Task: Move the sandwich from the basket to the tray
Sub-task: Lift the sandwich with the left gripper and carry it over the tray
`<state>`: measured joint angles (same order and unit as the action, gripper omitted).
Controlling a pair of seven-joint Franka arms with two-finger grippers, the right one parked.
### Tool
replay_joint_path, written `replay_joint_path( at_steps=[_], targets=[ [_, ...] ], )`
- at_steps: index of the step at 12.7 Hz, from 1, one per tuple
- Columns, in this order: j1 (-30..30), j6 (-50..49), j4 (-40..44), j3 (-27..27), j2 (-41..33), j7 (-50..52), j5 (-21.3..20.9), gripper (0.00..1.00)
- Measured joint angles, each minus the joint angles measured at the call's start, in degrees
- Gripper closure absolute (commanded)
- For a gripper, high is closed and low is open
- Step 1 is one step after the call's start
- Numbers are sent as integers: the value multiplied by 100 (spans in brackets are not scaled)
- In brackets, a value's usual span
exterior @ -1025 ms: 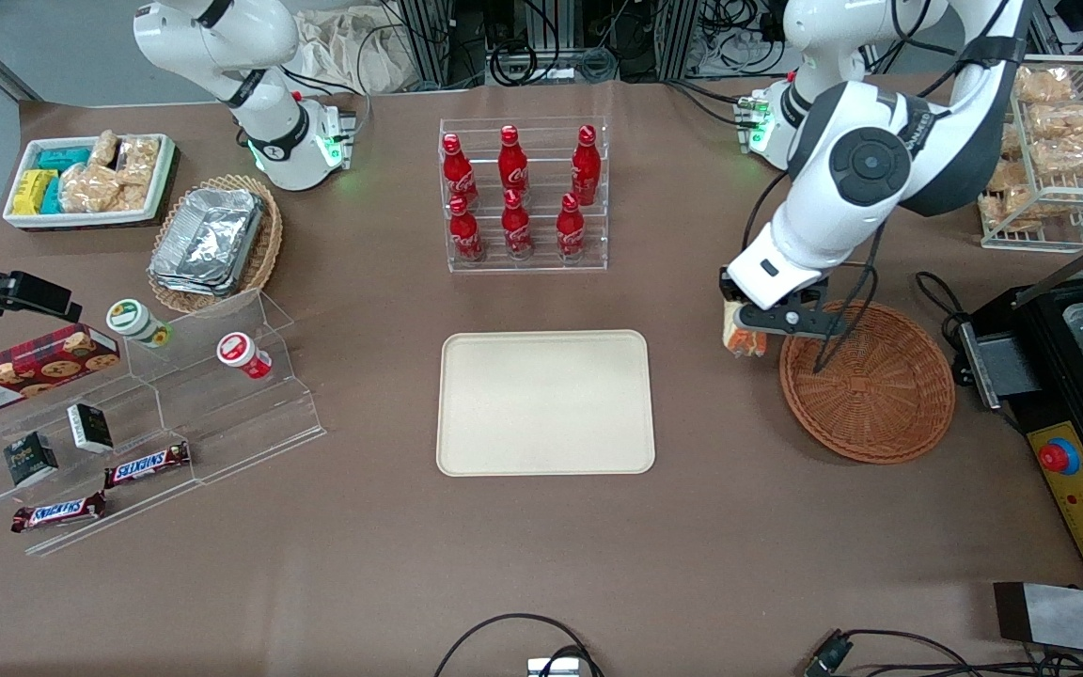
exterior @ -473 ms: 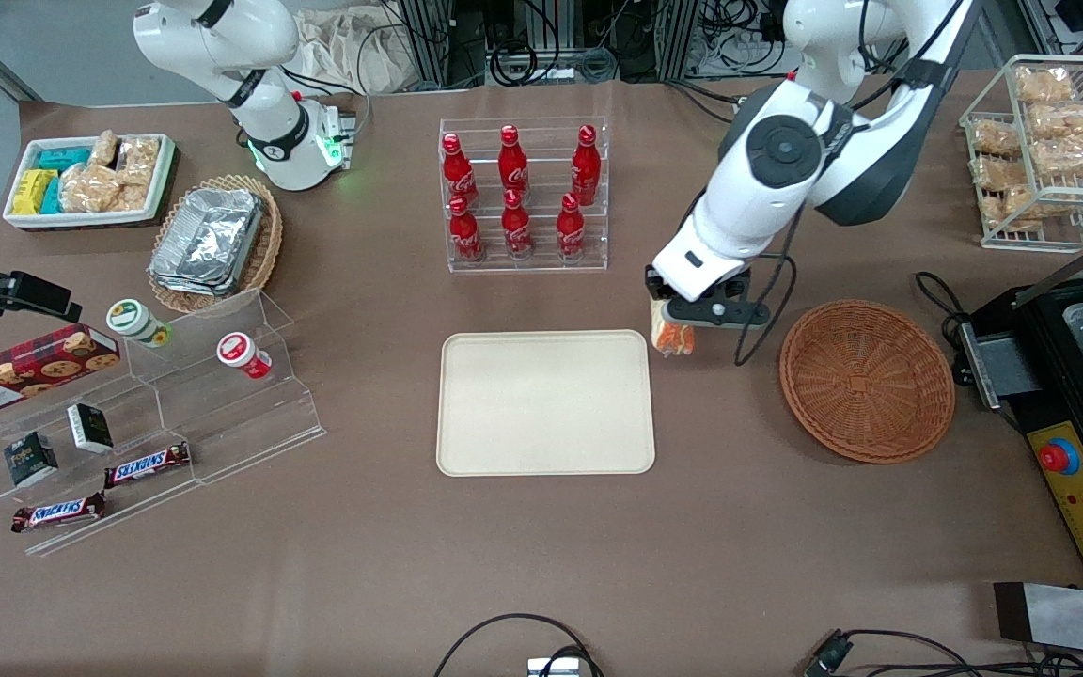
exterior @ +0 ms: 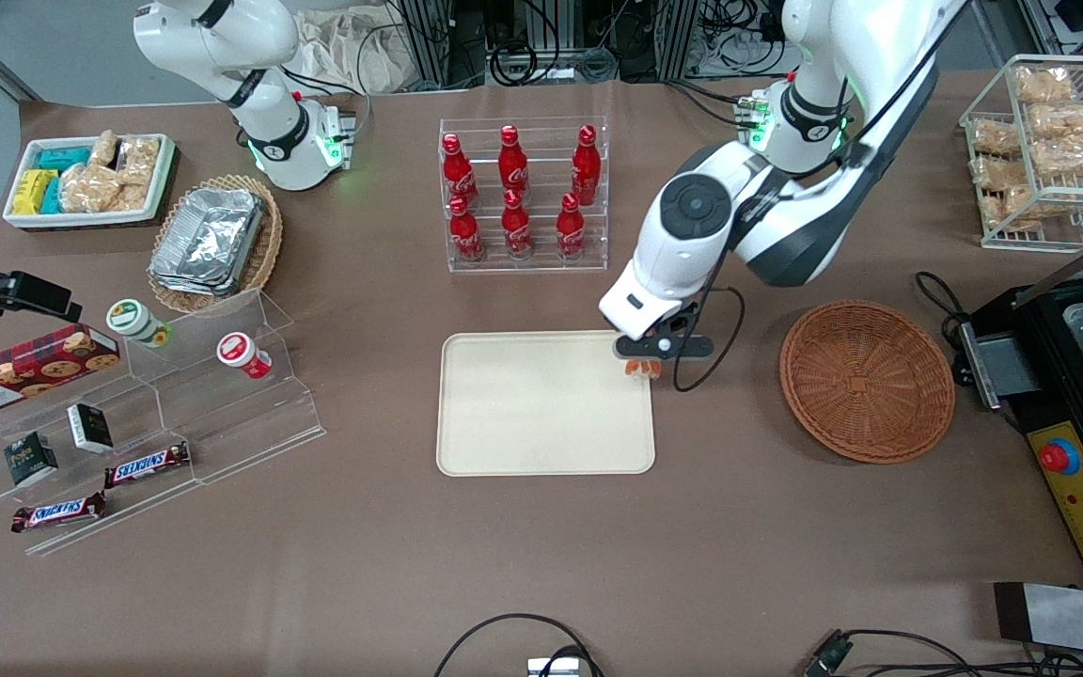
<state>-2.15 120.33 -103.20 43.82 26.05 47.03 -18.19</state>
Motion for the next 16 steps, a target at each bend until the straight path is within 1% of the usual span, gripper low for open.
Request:
replay_joint_path(
  at_steps=[2, 4, 6, 9, 10, 13, 16],
  targets=[
    [114, 10, 232, -2, 499, 182, -359, 81],
    [217, 16, 491, -2, 872, 224, -510, 81],
    [306, 16, 731, -6, 1129, 226, -584, 81],
    [424, 27, 857, -23, 1443, 243, -1005, 79],
    [430, 58, 871, -26, 1536, 247, -1087, 79],
    [431, 77, 906, -42, 1685, 246, -1221, 79],
    [430, 79, 938, -99, 1796, 245, -1238, 79]
  ],
)
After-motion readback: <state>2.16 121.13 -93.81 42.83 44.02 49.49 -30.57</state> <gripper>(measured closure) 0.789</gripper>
